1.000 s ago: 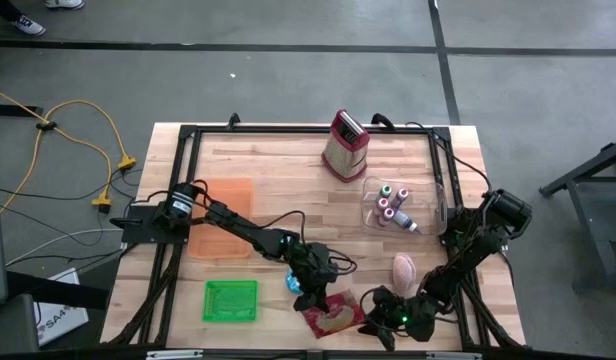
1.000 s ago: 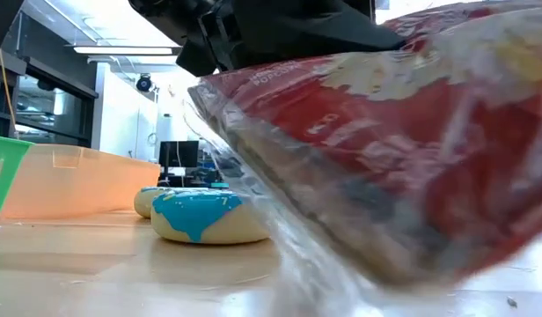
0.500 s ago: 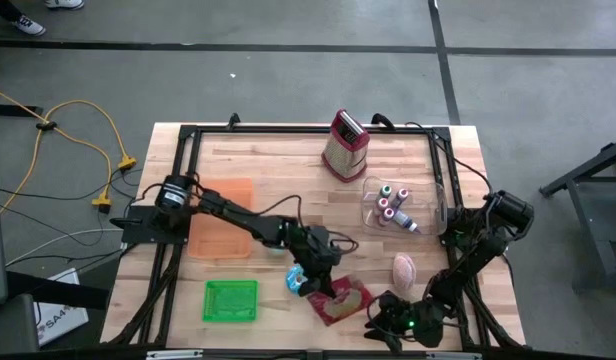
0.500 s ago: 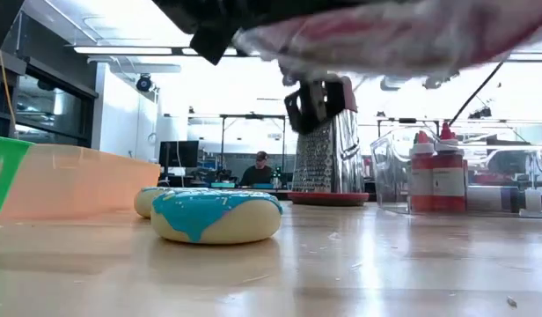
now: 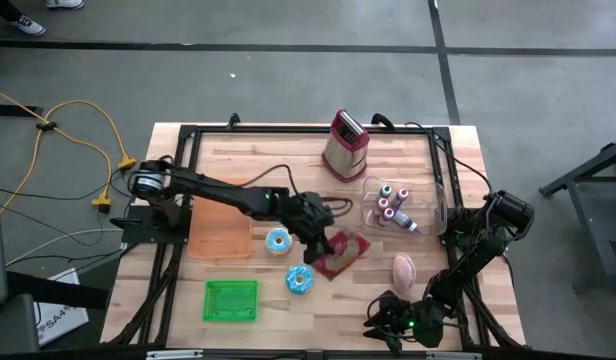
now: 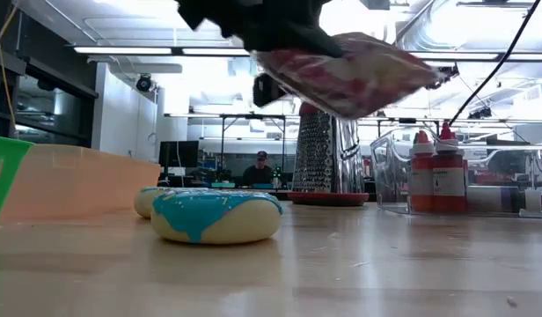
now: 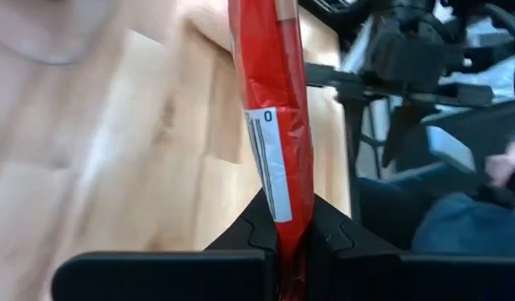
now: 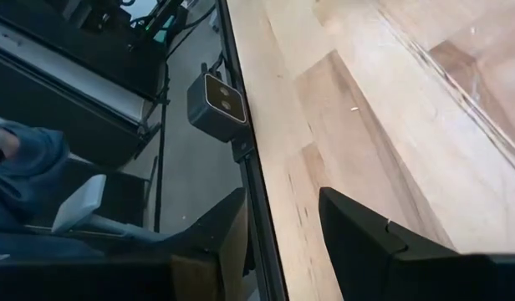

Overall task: Pick & Place Food Item
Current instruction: Put the popcorn bag into the orange bin

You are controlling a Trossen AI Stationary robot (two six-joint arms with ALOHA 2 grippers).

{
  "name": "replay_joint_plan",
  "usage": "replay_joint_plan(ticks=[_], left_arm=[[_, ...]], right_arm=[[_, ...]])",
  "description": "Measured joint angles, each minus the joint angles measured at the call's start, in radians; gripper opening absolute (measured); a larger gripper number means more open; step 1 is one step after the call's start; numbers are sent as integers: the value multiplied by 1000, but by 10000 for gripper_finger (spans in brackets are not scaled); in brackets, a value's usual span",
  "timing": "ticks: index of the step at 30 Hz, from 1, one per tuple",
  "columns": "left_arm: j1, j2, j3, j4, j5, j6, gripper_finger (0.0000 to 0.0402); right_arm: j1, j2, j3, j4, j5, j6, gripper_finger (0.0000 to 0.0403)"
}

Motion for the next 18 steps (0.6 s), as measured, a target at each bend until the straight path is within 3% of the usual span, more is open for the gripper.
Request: replay_joint_plan(ticks=[9,18], left_arm=[[7,-161,-4,-307,-234,1,12],[-89,-345,-57,-559,-537,-121,12]], right_arm=[[3,0,0,-7,1,-1,139],[5,0,0,-7,23,-7,139]])
